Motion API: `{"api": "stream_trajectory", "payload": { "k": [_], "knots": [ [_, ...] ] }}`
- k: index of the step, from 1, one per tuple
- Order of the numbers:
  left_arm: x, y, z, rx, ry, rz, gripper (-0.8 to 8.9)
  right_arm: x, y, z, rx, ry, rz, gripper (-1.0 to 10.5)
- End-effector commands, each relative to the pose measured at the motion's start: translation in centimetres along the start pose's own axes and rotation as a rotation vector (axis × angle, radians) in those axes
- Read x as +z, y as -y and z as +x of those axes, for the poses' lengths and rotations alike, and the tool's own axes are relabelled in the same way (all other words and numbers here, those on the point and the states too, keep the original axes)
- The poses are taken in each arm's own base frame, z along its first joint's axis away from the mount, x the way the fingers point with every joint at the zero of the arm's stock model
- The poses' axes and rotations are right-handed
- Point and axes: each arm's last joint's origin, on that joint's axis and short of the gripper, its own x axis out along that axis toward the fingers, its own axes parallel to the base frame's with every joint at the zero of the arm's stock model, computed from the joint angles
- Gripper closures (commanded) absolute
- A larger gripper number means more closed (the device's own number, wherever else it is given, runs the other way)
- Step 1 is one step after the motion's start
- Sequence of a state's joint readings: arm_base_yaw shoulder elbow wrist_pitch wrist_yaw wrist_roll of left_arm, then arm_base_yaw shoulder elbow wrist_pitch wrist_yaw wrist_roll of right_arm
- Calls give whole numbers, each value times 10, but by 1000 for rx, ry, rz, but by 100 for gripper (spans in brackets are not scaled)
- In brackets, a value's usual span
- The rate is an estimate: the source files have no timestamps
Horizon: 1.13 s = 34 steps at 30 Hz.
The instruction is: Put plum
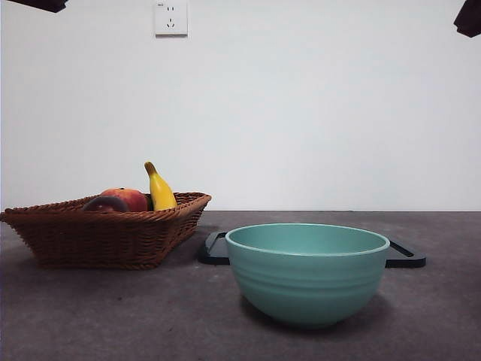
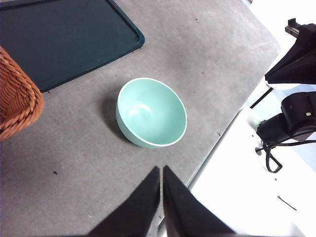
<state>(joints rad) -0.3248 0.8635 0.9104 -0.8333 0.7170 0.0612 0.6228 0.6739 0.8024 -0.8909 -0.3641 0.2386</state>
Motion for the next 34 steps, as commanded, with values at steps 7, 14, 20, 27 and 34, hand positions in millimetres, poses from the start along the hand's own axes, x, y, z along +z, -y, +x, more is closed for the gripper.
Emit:
{"api": "stream_trajectory", "payload": {
  "k": [7, 14, 20, 27, 34],
  "knots": [
    [5, 2, -2, -11, 17, 23, 806, 4, -3, -3, 11, 17, -26, 936],
    [10, 11, -25, 65, 213, 291, 806, 4, -3, -3, 11, 17, -26, 936],
    [0, 9, -47, 309, 536, 500, 806, 4, -3, -3, 11, 17, -26, 937],
    [-50, -9, -42, 655, 712, 424, 806, 4, -3, -3, 11, 17, -26, 936],
    [-97, -31, -24, 858, 756, 279, 806, 4, -3, -3, 11, 18, -26, 937]
  ]
}}
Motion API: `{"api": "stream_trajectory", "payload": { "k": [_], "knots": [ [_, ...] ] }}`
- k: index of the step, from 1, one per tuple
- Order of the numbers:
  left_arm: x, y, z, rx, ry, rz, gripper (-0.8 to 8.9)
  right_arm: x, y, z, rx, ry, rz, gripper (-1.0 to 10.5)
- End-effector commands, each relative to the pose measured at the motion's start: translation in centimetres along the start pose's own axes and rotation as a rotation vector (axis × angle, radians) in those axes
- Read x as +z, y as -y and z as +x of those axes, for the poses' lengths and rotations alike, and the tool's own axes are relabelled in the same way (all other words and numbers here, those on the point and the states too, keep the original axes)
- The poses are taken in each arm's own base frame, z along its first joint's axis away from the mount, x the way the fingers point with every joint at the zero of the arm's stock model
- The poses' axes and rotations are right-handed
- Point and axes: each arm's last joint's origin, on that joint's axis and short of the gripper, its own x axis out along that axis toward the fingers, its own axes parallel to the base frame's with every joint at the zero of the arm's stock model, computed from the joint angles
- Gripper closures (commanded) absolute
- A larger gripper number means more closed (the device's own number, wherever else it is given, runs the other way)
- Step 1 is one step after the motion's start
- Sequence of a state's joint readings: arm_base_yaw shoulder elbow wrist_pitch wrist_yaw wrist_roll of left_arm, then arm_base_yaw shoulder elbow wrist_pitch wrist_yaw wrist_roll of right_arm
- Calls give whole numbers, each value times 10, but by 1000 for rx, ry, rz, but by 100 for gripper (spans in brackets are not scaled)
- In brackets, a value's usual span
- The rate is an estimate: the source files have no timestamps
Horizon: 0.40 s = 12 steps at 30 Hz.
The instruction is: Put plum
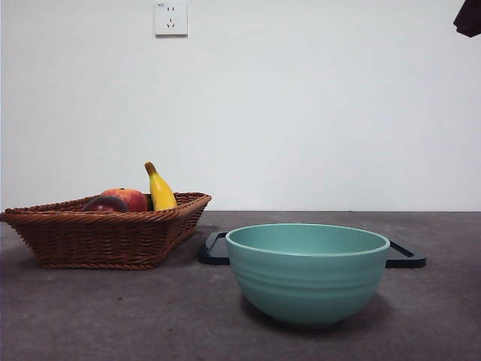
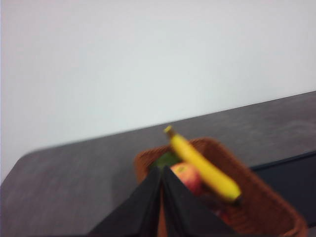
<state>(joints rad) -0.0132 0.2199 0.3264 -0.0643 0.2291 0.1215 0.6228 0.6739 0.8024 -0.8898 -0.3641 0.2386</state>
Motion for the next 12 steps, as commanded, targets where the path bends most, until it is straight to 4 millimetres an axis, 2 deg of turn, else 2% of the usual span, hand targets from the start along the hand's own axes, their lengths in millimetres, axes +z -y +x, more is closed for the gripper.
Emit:
{"api": "stream_trajectory", "payload": {
  "k": [1, 6, 12],
  "knots": [
    [-17, 0, -3, 68, -6, -50, 806, 4, -3, -3, 11, 18, -26, 937],
    [-47, 2, -5, 108, -35, -83, 806, 6, -4, -3, 15, 35, -33, 937],
    [-69, 3, -5, 137, -67, -92, 806, 6, -4, -3, 16, 35, -33, 937]
  ]
}}
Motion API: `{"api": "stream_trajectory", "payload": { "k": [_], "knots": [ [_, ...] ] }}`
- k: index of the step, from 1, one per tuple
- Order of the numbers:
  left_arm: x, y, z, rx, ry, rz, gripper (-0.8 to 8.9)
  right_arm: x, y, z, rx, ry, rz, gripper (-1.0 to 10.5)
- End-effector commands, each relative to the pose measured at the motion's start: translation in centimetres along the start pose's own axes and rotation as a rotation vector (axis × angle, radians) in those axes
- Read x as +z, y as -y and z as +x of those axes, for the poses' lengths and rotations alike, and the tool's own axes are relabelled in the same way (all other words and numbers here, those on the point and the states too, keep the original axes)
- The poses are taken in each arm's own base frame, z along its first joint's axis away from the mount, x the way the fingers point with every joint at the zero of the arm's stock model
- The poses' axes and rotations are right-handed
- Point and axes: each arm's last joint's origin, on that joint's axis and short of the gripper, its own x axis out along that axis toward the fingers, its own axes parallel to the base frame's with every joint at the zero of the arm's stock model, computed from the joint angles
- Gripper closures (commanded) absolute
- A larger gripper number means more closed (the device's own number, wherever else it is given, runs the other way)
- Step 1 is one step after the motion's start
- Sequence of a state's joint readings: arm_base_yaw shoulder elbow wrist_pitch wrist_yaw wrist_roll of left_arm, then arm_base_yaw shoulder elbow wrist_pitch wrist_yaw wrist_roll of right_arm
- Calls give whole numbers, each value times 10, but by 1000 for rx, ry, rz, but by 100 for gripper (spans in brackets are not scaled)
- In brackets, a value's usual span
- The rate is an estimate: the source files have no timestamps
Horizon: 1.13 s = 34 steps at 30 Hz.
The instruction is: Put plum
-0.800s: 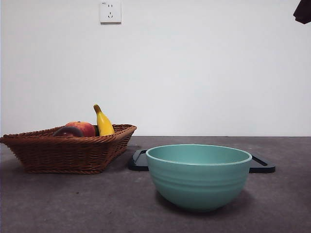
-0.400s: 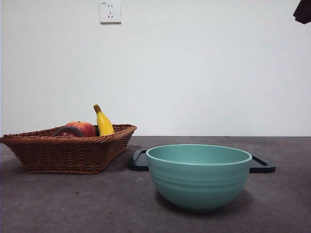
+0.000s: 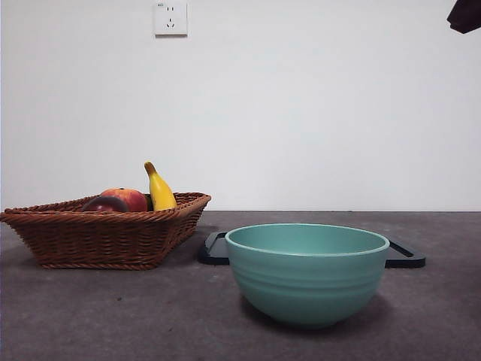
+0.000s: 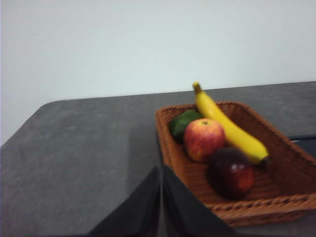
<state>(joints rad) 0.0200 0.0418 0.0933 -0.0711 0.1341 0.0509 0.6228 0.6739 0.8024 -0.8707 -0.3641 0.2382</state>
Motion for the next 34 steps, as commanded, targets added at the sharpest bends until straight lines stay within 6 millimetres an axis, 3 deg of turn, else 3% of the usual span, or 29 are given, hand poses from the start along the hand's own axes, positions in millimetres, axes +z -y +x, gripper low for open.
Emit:
{"api": "stream_trajectory", "payload": {
  "k": [1, 17, 34],
  "knots": [
    [-6, -1, 1, 19, 0, -13, 806, 4, -3, -3, 11, 18, -26, 937],
    [-36, 0, 2, 37, -155, -36, 806, 4, -3, -3, 11, 18, -26, 937],
    [-36, 0, 2, 37, -157, -36, 806, 4, -3, -3, 11, 18, -26, 937]
  ]
}}
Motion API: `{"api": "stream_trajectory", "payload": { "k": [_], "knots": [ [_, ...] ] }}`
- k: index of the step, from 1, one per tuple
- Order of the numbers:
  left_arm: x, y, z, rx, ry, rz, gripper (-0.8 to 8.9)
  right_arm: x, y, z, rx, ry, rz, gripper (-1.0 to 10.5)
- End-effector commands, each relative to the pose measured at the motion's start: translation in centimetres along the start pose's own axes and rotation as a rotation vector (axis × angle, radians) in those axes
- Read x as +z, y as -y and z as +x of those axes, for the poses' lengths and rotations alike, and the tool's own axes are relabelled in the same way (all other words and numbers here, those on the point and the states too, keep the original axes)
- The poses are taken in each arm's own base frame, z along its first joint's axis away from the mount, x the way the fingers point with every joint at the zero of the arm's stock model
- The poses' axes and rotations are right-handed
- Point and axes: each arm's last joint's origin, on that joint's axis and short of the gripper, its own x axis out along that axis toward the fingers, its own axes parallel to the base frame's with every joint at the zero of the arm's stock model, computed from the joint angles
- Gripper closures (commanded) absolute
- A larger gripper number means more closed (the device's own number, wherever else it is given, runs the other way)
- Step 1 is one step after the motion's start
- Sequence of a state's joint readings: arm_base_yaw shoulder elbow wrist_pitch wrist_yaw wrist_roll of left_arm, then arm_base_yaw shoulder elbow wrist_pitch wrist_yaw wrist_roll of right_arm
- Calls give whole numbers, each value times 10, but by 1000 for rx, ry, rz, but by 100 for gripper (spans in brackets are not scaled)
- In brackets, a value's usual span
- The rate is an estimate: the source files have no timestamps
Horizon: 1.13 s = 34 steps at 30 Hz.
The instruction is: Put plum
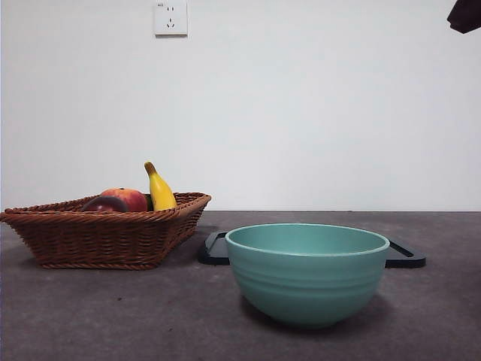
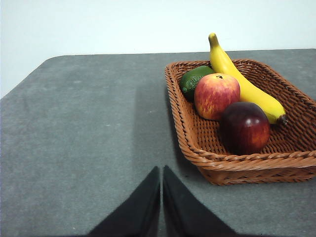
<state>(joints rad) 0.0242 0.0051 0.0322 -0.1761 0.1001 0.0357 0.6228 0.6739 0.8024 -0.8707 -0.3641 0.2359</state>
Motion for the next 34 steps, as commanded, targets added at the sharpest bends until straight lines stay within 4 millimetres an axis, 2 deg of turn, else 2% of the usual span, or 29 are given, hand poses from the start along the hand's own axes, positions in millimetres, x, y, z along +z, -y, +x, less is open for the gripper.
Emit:
{"api": "stream_trajectory", "payload": {
  "k": [1, 15, 18, 23, 28, 31, 34],
  "knots": [
    [-8, 0, 2, 4, -27, -6, 806, 4, -3, -3, 11, 18, -24, 937],
    [-8, 0, 2, 4, -27, -6, 806, 4, -3, -3, 10, 19, -25, 937],
    [-8, 0, 2, 4, -27, -6, 806, 6, -2, -5, -43, 59, -74, 937],
    [-8, 0, 2, 4, -27, -6, 806, 15, 11, -18, -200, 254, -170, 937],
    [-7, 0, 2, 4, -26, -6, 806, 9, 34, -36, -403, 513, -133, 937],
    [-7, 0, 2, 4, -27, -6, 806, -7, 50, -39, -549, 640, -156, 937],
    [-7, 0, 2, 4, -27, -6, 807, -34, 67, -29, -664, 760, -176, 936]
  ]
}}
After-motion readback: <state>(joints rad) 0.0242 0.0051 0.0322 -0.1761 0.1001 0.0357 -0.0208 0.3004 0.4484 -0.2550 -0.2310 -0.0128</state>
